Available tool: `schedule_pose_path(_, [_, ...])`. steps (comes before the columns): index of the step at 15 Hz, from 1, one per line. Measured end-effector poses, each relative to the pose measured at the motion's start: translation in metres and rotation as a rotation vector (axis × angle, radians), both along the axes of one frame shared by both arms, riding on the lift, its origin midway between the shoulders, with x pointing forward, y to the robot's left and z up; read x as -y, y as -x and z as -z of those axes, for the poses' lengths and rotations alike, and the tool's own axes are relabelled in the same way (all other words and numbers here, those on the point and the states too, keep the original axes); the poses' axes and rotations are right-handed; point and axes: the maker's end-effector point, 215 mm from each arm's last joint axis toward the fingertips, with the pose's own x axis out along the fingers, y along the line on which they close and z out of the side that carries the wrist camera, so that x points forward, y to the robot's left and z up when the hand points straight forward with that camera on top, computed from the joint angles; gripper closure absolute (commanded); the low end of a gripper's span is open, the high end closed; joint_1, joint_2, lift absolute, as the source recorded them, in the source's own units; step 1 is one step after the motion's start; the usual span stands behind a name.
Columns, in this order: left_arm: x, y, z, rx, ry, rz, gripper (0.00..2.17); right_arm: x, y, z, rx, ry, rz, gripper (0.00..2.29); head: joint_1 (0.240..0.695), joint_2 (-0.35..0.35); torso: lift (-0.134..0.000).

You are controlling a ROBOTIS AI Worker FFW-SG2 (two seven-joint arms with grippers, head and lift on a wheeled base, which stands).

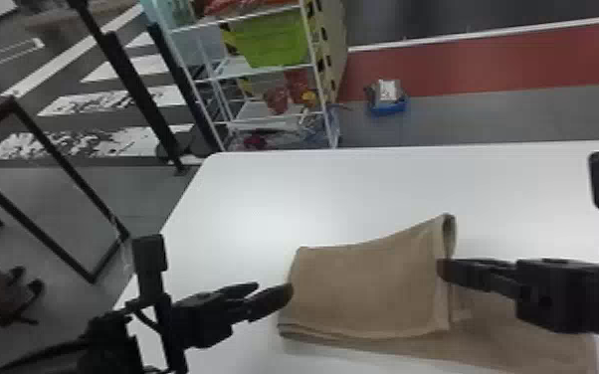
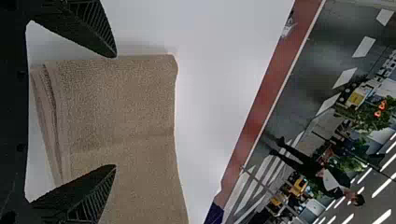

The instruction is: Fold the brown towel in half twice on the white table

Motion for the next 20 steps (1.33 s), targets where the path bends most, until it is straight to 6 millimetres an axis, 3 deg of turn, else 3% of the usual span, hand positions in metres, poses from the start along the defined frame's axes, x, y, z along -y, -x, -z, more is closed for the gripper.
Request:
schedule_pose_path(4, [0.001,0.001,0.003,-0.012,-0.005,0.001,0.04,0.03,-0.003,0.002,-0.025,-0.046,0.061,0.88,0.695,0.338,-0.124])
schedule_pose_path(10, [0.003,0.004,0.004,-0.019,-0.017,0.004,0.04,0.072,-0.002,-0.012,-0.018,-0.122,0.141,0.88,0.695,0.278,-0.124])
schedule_pose_path(15, [0.011,0.006,0.007,-0.027,-0.021,0.016,0.04,0.092,0.003,0.004,-0.063,-0.152,0.179,0.87,0.695,0.243,-0.124])
schedule_pose_path(16, [0.011,0.007,0.007,-0.028,-0.022,0.016,0.04,0.099,0.002,0.006,-0.066,-0.151,0.194,0.82,0.695,0.235,-0.124])
schedule_pose_path(17, [0.012,0.007,0.008,-0.029,-0.023,0.016,0.04,0.104,-0.001,0.007,-0.065,-0.144,0.208,0.52,0.695,0.227,-0.124])
schedule_pose_path(20, [0.016,0.007,0.01,-0.035,-0.042,0.025,0.04,0.114,-0.017,0.015,-0.054,-0.064,0.246,0.42,0.695,0.197,-0.124])
